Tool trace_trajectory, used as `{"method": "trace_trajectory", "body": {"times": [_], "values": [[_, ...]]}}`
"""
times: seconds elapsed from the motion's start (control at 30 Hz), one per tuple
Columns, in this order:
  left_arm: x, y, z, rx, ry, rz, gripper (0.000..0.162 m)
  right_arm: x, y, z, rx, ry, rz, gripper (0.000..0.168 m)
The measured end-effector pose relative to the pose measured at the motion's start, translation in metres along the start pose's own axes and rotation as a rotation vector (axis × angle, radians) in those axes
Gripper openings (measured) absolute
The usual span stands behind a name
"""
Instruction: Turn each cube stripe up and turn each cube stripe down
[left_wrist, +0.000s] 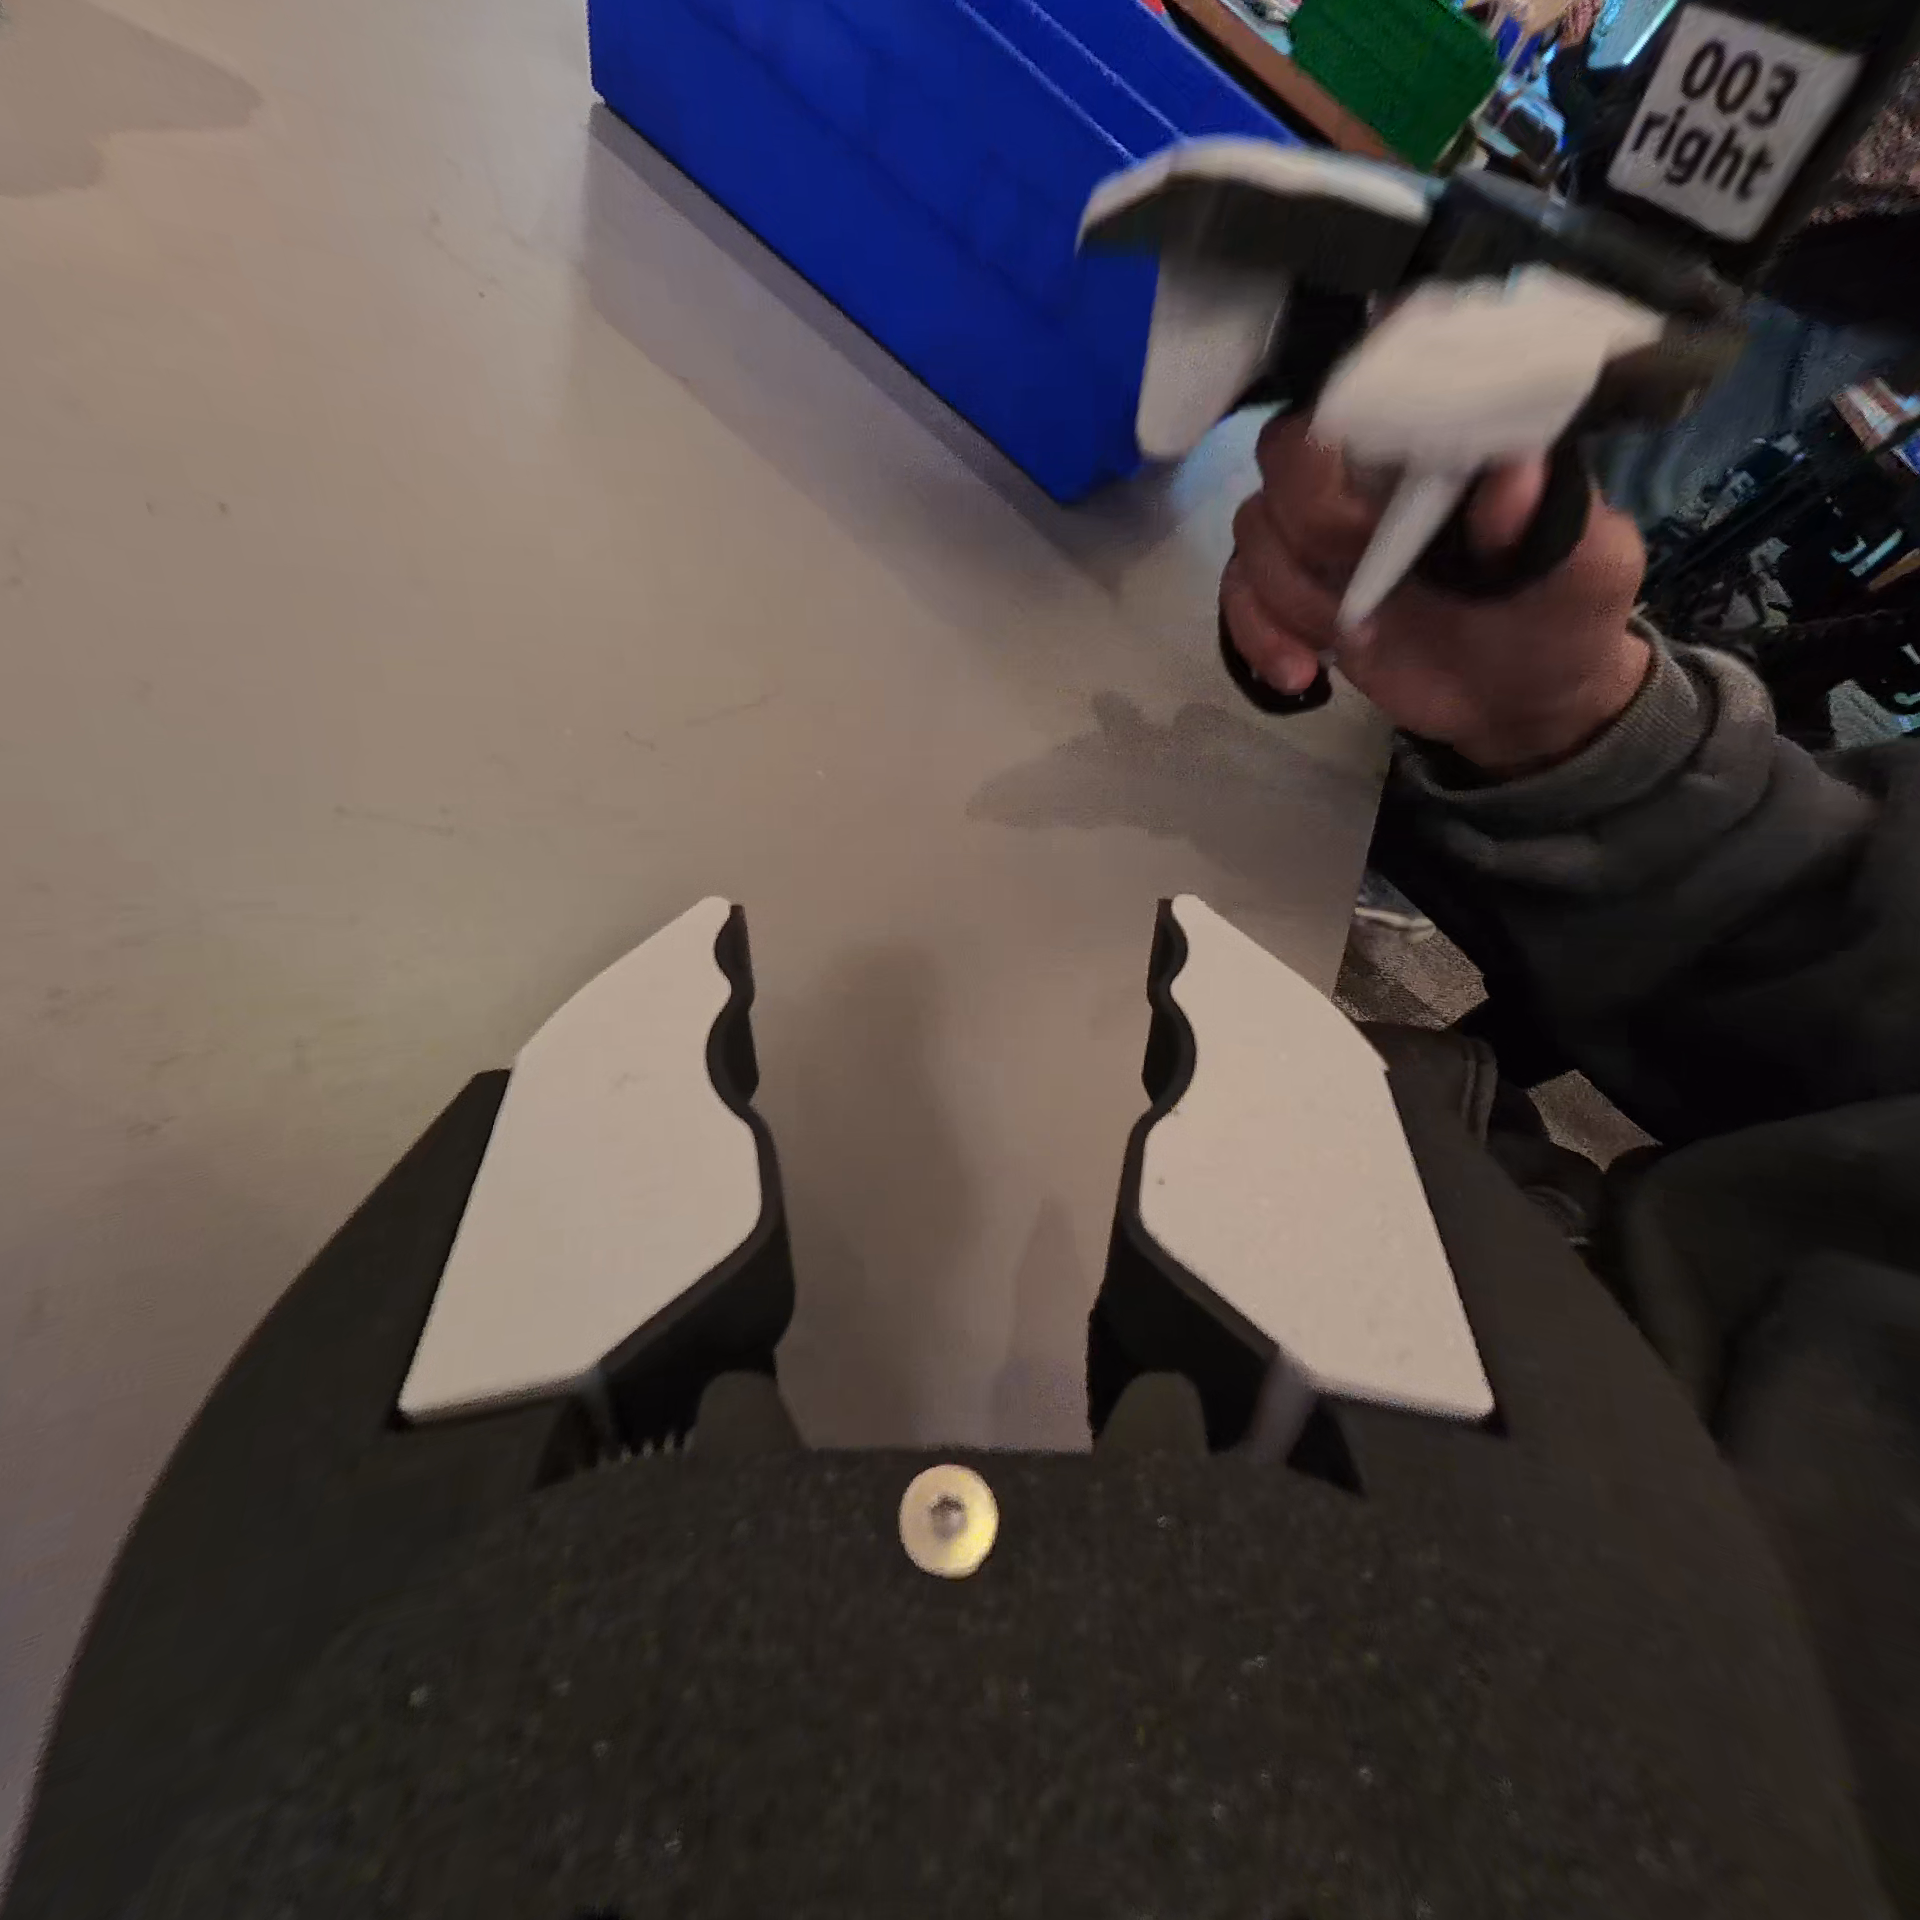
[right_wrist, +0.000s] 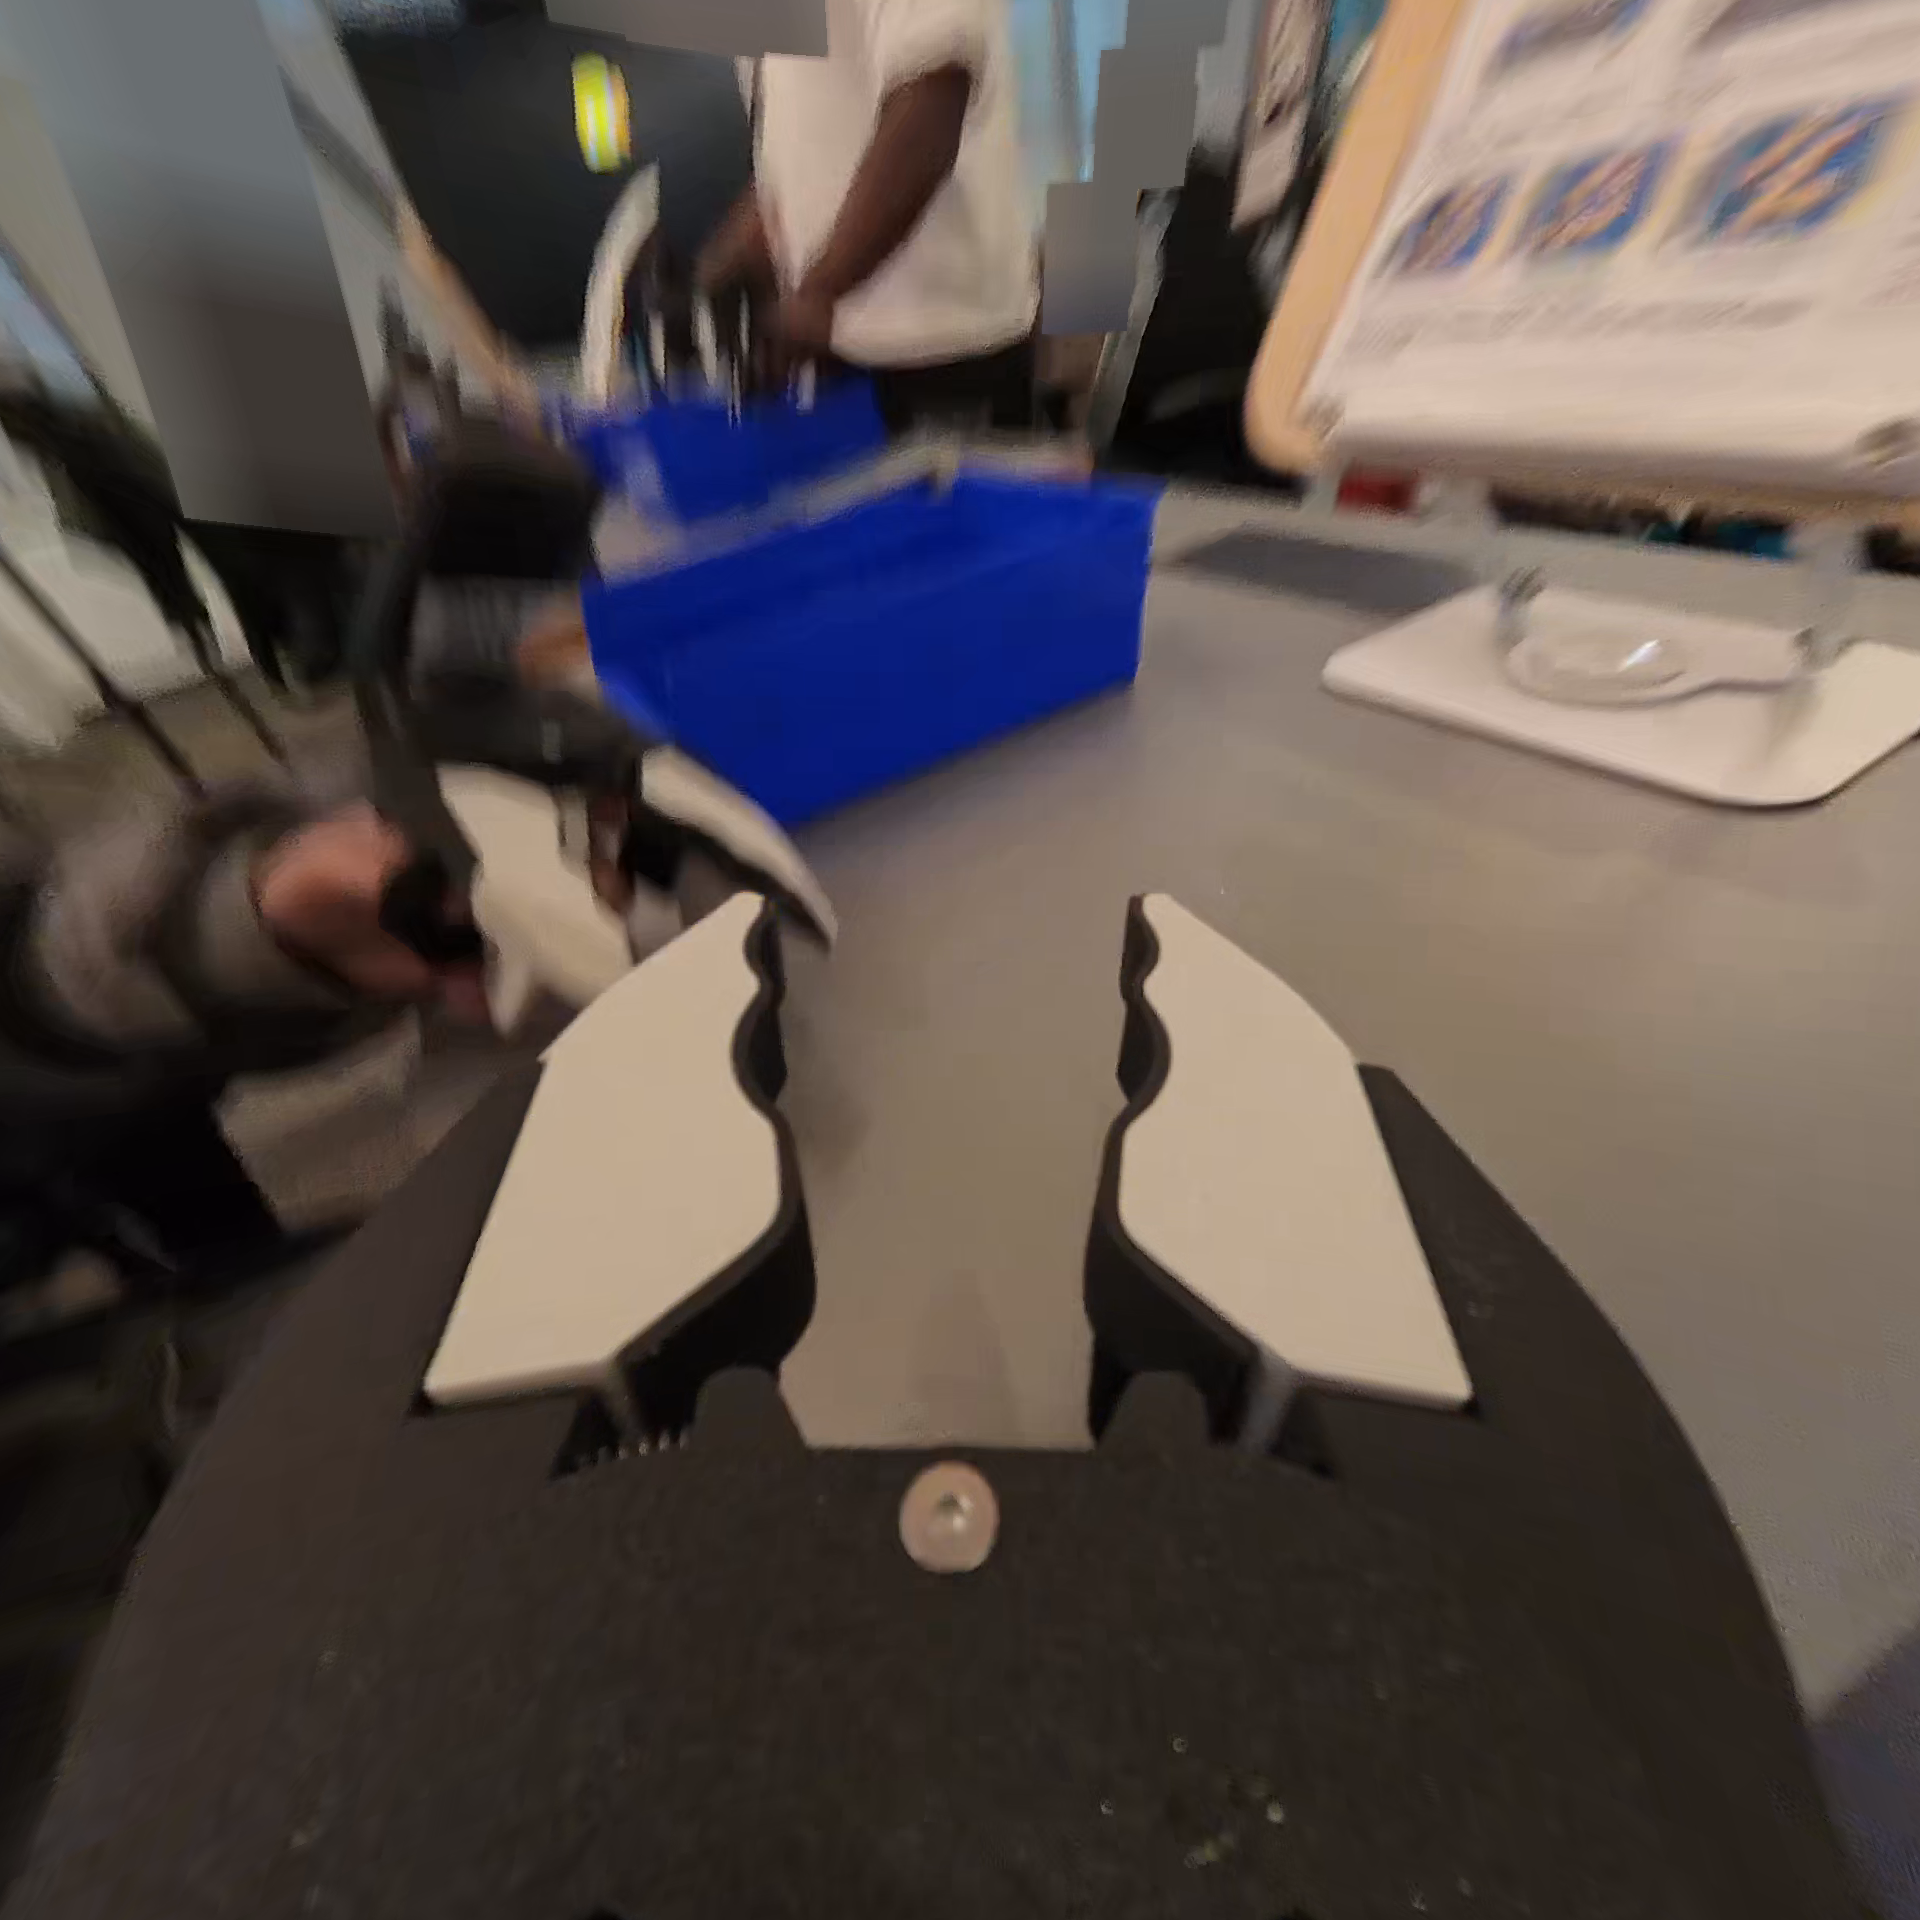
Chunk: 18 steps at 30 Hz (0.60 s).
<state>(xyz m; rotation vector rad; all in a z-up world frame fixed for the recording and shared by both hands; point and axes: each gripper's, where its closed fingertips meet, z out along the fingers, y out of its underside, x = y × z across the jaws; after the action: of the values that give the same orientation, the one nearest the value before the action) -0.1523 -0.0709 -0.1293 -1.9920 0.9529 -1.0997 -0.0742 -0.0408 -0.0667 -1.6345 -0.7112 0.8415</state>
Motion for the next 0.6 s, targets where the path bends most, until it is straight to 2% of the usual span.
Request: {"method": "trace_trajectory", "body": {"times": [0.07, 0.13, 0.2, 0.27, 0.33, 0.37, 0.4, 0.5, 0.6], "values": [[0.006, 0.000, 0.000, -0.006, 0.013, 0.018, 0.072, -0.006, 0.021, 0.003, -0.161, 0.051, -0.162, 0.059], [0.013, -0.003, -0.006, -0.039, 0.026, 0.062, 0.071, -0.007, 0.021, 0.004, -0.163, 0.105, -0.238, 0.064], [0.024, -0.020, -0.029, -0.030, 0.071, 0.147, 0.068, -0.023, 0.024, 0.008, -0.188, 0.032, -0.185, 0.068], [0.028, -0.050, -0.071, 0.056, 0.071, 0.286, 0.053, -0.039, 0.031, 0.011, -0.212, -0.072, -0.122, 0.068], [-0.005, -0.082, -0.116, 0.123, -0.133, 0.404, 0.049, -0.061, 0.043, 0.011, -0.270, -0.253, 0.019, 0.068], [-0.029, -0.092, -0.137, 0.114, -0.249, 0.428, 0.054, -0.067, 0.047, 0.010, -0.287, -0.314, 0.095, 0.066], [-0.050, -0.098, -0.153, 0.070, -0.316, 0.433, 0.065, -0.070, 0.050, 0.010, -0.298, -0.352, 0.155, 0.066], [-0.115, -0.094, -0.175, -0.186, -0.339, 0.391, 0.069, -0.067, 0.058, 0.012, -0.320, -0.369, 0.191, 0.065], [-0.199, -0.083, -0.187, -0.461, -0.450, 0.433, 0.068, -0.063, 0.061, 0.014, -0.331, -0.349, 0.159, 0.065]]}}
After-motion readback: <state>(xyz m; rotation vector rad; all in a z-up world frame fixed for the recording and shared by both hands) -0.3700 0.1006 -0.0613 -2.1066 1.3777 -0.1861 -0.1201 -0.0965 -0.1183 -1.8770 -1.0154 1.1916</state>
